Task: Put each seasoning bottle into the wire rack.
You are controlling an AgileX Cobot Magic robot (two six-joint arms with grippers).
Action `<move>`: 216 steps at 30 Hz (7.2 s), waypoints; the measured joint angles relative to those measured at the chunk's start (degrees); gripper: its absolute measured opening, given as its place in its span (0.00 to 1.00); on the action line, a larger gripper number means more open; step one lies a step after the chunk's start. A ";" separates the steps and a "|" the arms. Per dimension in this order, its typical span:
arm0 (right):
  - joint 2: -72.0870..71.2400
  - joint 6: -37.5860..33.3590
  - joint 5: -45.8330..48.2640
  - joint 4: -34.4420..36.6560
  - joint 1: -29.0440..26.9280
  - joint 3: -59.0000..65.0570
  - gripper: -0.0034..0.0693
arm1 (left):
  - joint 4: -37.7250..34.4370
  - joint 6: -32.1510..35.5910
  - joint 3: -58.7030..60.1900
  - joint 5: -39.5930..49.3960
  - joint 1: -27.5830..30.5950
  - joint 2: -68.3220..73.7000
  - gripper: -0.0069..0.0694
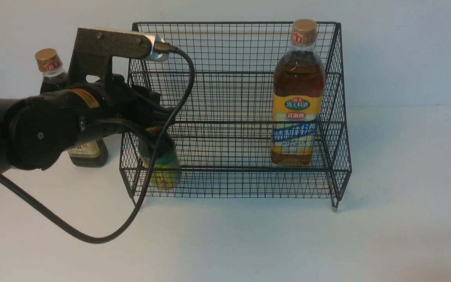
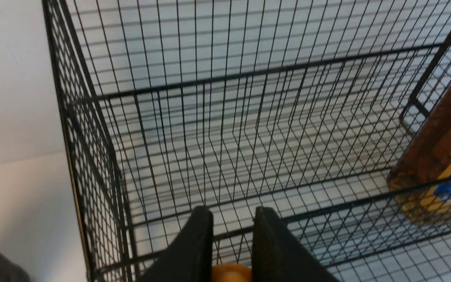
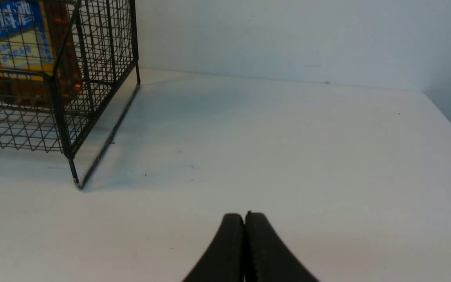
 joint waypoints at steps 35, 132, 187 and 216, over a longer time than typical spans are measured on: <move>0.00 0.00 0.00 0.00 0.00 0.00 0.03 | 0.12 0.00 -0.45 -2.94 16.03 -13.07 0.64; 0.00 0.01 0.05 -0.05 0.00 0.00 0.03 | 13.34 -8.58 -30.30 1.36 4.29 1.70 0.52; 0.00 0.06 0.05 -0.05 0.00 0.00 0.03 | 12.34 -14.67 -30.66 22.81 3.97 11.47 0.52; 0.00 -0.26 0.05 -0.05 0.00 0.00 0.03 | 5.03 -15.13 -31.22 14.15 3.92 11.82 0.59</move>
